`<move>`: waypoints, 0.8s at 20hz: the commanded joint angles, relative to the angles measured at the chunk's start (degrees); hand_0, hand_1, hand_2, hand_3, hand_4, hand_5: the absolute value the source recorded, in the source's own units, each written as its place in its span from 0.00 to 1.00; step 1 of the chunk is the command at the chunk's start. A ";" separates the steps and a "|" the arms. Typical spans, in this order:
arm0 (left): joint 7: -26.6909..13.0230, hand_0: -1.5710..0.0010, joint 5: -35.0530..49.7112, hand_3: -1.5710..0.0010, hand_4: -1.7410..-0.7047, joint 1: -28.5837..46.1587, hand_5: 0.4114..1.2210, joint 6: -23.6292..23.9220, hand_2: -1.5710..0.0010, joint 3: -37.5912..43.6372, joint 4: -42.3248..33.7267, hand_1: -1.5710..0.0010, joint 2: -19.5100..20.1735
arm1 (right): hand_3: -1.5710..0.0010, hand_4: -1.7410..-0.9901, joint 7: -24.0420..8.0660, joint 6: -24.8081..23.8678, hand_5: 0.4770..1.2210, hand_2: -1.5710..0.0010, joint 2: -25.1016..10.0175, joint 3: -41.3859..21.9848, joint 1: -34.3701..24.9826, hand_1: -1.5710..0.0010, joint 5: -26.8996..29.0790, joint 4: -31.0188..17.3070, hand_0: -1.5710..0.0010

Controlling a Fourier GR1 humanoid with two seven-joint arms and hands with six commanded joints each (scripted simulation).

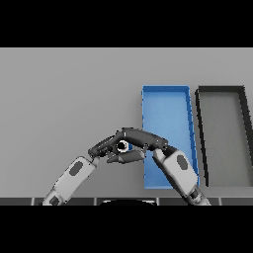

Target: Pick up the blue pipe and place it into the blue bin.

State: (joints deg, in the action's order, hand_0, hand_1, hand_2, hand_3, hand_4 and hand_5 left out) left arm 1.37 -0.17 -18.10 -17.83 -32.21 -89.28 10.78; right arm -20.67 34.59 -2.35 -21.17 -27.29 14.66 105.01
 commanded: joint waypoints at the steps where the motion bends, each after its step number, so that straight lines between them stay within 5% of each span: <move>1: 0.37 0.92 -0.11 0.97 0.86 0.15 0.47 0.31 0.93 0.19 0.19 0.93 0.00 | 0.00 0.34 -0.51 -0.06 0.99 0.00 -0.07 0.12 0.16 0.00 0.34 0.51 0.00; 5: 0.88 0.97 0.27 0.99 0.88 0.61 0.31 0.56 0.97 0.34 0.20 0.97 -0.46 | 0.00 0.34 -0.27 -0.30 1.00 0.00 1.22 0.30 0.32 0.00 -1.20 0.58 0.00; 9: -5.41 0.99 2.05 1.00 0.84 0.88 0.25 1.69 0.99 1.72 0.53 0.99 -0.94 | 0.00 0.33 -0.44 0.15 1.00 0.00 1.78 1.92 0.02 0.00 -1.45 -0.40 0.00; 14: -6.05 1.00 1.48 1.00 0.84 1.98 0.16 1.83 1.00 0.87 -0.88 1.00 -0.54 | 0.00 0.33 -12.33 -5.74 1.00 0.00 3.66 6.10 -3.99 0.00 17.40 0.68 0.00; 16: -5.52 1.00 1.55 1.00 0.84 2.03 0.15 1.48 1.00 1.01 -0.12 1.00 -0.43 | 0.00 0.33 -14.21 -9.59 1.00 0.00 1.90 6.43 -7.44 0.00 22.39 -0.14 0.00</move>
State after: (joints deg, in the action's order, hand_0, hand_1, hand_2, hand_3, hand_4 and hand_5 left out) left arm -4.21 1.36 -16.08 -16.33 -31.20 -89.40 10.35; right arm -34.82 25.09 -0.47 -14.71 -34.79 36.97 104.88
